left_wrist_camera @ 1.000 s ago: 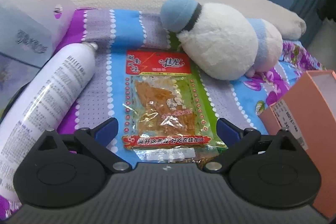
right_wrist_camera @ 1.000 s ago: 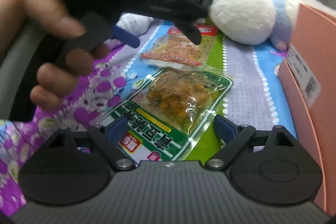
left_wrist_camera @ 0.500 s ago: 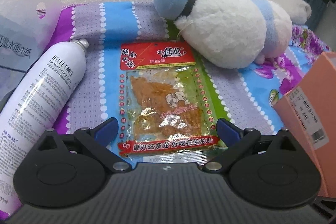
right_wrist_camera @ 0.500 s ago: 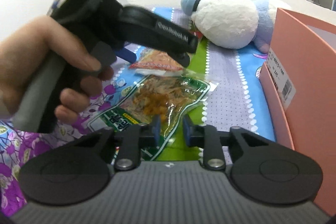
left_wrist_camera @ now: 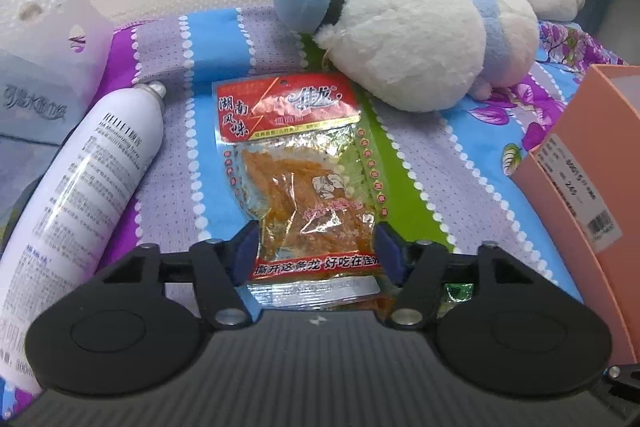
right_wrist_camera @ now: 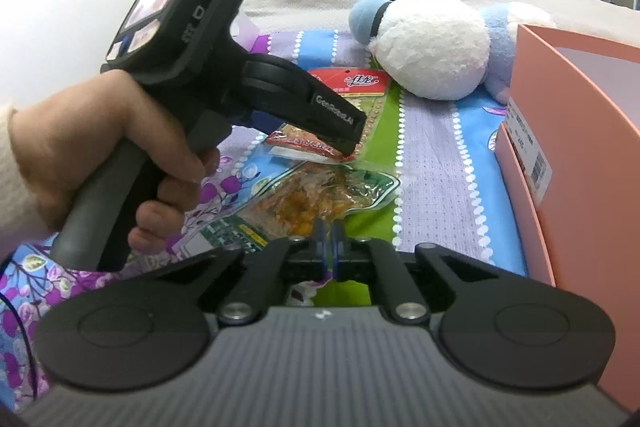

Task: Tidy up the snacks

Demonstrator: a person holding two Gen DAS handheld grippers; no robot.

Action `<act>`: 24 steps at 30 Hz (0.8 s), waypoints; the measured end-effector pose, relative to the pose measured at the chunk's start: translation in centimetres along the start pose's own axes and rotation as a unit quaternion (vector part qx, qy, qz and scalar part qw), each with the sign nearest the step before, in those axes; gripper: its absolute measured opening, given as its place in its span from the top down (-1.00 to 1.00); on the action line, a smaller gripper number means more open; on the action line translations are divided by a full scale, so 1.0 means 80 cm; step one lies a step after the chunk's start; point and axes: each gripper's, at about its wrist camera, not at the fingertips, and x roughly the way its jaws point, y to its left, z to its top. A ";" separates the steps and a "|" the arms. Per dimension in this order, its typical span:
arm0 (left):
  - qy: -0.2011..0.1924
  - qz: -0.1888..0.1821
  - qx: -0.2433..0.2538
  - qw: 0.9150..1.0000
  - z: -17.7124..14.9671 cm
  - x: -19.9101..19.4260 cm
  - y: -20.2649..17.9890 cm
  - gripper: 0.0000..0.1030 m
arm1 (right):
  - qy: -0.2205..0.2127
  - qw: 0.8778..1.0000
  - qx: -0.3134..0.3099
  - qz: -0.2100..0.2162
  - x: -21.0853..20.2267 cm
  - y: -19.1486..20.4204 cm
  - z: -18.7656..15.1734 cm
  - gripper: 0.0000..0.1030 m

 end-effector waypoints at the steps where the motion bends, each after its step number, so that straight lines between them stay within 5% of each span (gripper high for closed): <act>1: -0.001 -0.001 -0.002 1.000 -0.002 -0.005 0.000 -0.22 | 0.001 1.000 0.003 0.002 -0.001 -0.001 -0.001 0.90; 4: -0.006 0.002 -0.002 1.000 -0.010 -0.021 -0.003 -0.18 | 0.001 1.000 0.004 0.001 -0.010 -0.003 -0.004 0.91; 6: -0.013 0.003 -0.006 1.000 -0.017 -0.036 -0.003 0.19 | 0.001 1.000 0.010 0.004 -0.016 -0.006 -0.005 0.92; 11: -0.013 -0.019 -0.033 0.999 -0.036 -0.072 0.000 0.65 | 0.011 1.000 0.012 0.006 -0.037 -0.010 -0.008 0.92; 16: -0.015 -0.024 -0.057 0.998 -0.053 -0.095 0.003 0.66 | 0.018 1.000 0.019 0.008 -0.068 -0.013 -0.017 0.93; 20: -0.004 -0.056 -0.104 0.993 -0.055 -0.094 0.013 0.44 | 0.024 0.999 0.023 0.003 -0.094 -0.016 -0.031 0.92; 23: 0.010 -0.061 -0.142 0.988 -0.053 -0.082 0.017 -0.45 | 0.031 0.999 0.023 0.002 -0.108 -0.019 -0.042 0.93; 24: 0.009 -0.062 -0.159 0.985 -0.053 -0.079 0.019 -0.50 | 0.032 0.999 0.021 0.004 -0.110 -0.018 -0.045 0.93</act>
